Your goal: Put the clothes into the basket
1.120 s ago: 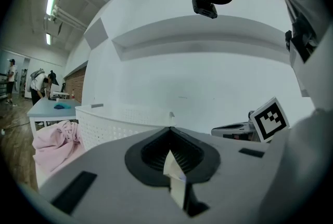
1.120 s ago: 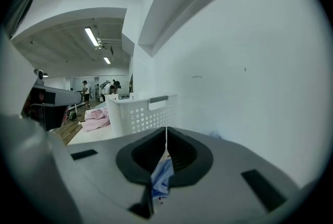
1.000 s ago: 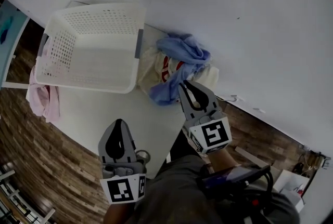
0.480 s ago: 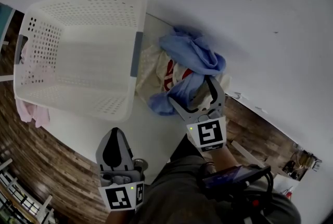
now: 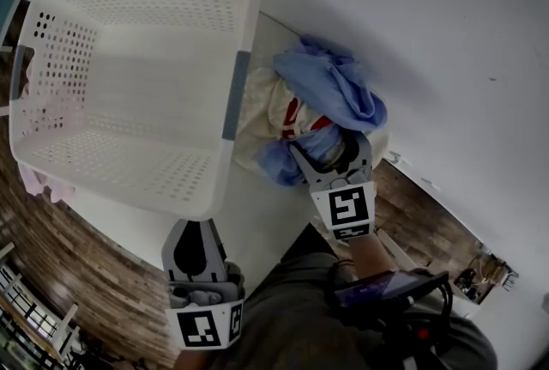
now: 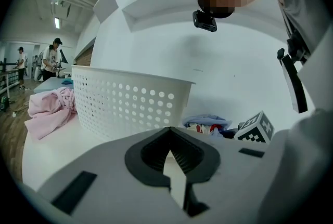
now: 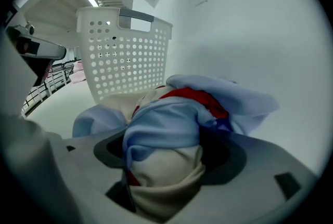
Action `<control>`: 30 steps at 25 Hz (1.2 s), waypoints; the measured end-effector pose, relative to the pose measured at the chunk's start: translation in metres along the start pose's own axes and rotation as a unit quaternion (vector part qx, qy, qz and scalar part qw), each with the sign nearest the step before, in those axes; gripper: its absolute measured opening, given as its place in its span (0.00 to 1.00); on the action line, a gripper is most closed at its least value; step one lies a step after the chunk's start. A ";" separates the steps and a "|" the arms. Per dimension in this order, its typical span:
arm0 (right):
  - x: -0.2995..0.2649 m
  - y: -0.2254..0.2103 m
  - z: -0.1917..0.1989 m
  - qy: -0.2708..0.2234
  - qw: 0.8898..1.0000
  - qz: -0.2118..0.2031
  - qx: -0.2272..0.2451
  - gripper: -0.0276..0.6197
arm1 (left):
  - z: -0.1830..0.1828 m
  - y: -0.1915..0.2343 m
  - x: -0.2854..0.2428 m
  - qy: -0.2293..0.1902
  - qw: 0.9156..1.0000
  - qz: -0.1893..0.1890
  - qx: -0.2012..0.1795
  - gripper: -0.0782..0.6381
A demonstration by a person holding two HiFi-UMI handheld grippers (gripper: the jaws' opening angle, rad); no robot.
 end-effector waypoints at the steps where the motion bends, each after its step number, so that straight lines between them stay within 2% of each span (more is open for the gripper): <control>1: -0.002 -0.002 -0.002 -0.002 1.000 0.005 0.004 0.60 | 0.000 0.000 -0.001 -0.006 1.000 -0.002 0.001 0.12; 4: -0.006 -0.007 -0.006 0.000 1.000 0.006 0.019 0.40 | -0.003 0.002 0.002 -0.024 1.000 -0.010 0.006 0.12; 8: 0.016 -0.003 -0.008 0.002 1.000 0.014 0.020 0.30 | -0.005 0.000 0.029 -0.019 1.000 -0.016 0.010 0.12; 10: 0.029 -0.003 -0.016 -0.014 0.999 0.025 0.022 0.29 | -0.008 0.001 0.041 -0.029 0.999 -0.021 0.011 0.12; 18: 0.094 -0.008 -0.078 -0.113 0.991 0.065 0.041 0.28 | -0.034 0.005 0.085 -0.111 0.993 -0.043 0.007 0.12; 25: 0.177 0.007 -0.150 -0.220 0.970 0.084 0.067 0.28 | -0.048 0.012 0.139 -0.166 0.984 -0.059 0.010 0.12; 30: 0.215 0.037 -0.208 -0.281 0.953 0.053 0.101 0.28 | -0.049 0.039 0.178 -0.188 0.975 -0.109 0.036 0.12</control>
Point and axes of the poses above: the fingertips, and each gripper's own axes: x backward along the fingers, y to its left, z out of its underside, the point moved 5 cm from there along x, backward along the fingers, and after that the axes turned 13 degrees about y, right-handed, at the moved point
